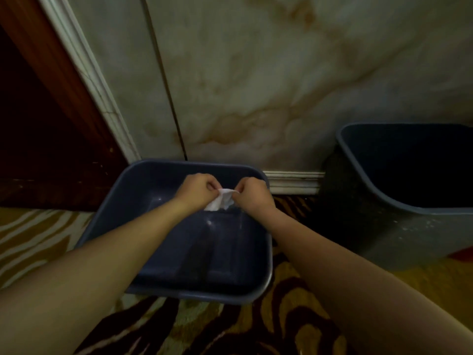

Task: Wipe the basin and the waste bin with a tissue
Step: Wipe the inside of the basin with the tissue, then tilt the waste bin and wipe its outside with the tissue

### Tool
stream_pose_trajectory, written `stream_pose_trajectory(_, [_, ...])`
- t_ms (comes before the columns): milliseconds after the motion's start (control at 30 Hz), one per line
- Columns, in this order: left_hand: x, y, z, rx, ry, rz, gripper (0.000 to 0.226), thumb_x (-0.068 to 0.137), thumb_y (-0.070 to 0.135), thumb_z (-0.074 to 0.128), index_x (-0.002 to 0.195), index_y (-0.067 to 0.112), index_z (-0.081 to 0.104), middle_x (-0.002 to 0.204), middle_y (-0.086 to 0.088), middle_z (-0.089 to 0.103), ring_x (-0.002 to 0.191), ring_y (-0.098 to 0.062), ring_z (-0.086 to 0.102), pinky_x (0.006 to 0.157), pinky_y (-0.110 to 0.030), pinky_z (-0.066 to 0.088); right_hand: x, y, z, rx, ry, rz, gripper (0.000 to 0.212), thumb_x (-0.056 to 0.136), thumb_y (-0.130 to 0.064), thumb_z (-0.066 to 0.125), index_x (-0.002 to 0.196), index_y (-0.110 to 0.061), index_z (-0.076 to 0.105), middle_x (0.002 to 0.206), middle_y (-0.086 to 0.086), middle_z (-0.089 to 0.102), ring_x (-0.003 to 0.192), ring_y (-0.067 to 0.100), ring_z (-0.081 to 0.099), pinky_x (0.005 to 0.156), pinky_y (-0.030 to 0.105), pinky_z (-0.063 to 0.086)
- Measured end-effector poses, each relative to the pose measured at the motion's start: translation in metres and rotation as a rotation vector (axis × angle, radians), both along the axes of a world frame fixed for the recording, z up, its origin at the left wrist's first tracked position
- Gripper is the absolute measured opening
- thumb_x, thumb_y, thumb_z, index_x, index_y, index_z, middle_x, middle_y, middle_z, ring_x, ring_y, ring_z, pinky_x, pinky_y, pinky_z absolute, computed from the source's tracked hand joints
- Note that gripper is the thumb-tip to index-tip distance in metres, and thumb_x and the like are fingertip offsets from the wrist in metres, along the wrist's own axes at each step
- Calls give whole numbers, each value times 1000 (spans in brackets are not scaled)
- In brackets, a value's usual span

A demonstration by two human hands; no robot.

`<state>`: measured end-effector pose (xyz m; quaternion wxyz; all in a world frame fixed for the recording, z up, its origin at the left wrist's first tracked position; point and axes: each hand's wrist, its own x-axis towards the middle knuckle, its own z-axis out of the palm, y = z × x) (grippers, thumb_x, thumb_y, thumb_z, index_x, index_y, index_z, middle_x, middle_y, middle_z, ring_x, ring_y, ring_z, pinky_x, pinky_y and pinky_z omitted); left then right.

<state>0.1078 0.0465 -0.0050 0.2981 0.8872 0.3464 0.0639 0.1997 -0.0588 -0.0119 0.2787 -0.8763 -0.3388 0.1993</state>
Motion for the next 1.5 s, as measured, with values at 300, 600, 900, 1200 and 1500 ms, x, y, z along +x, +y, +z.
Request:
stream_pose_trajectory(300, [30, -53, 88, 38, -72, -45, 7, 78, 14, 68, 82, 12, 73, 77, -2, 64, 76, -15, 60, 69, -26, 46, 17, -56, 82, 138, 159, -107, 25, 86, -13, 51, 76, 3, 66, 71, 20, 67, 75, 35, 68, 67, 38, 56])
stream_pose_trajectory(600, [34, -113, 152, -550, -219, -122, 21, 87, -2, 52, 76, 9, 66, 62, -4, 70, 51, -8, 67, 53, -19, 57, 30, -112, 141, 323, 134, -174, 25, 85, -23, 64, 84, 1, 72, 74, 16, 66, 71, 25, 60, 77, 41, 54])
stream_pose_trajectory(900, [72, -164, 166, 115, -263, -383, 21, 88, 16, 53, 94, 14, 73, 85, 3, 69, 80, -12, 62, 72, -22, 45, 43, -224, 163, 262, -197, -230, 13, 84, -19, 62, 81, -16, 74, 58, -11, 58, 55, -1, 54, 44, 6, 38])
stream_pose_trajectory(1200, [119, -259, 120, 215, 81, -810, 30, 95, 33, 43, 114, 19, 61, 95, 3, 62, 87, -12, 58, 75, -26, 43, 67, -339, 176, 382, -293, -619, 14, 84, -18, 59, 81, -22, 72, 73, -4, 70, 68, 8, 64, 54, 19, 48])
stream_pose_trajectory(1500, [147, -253, 130, 411, -116, -639, 30, 96, 27, 38, 98, 13, 64, 96, -7, 67, 85, -23, 60, 72, -35, 45, 73, -349, 161, 432, -223, -678, 16, 87, -18, 58, 92, -13, 72, 87, 5, 73, 82, 21, 68, 81, 45, 56])
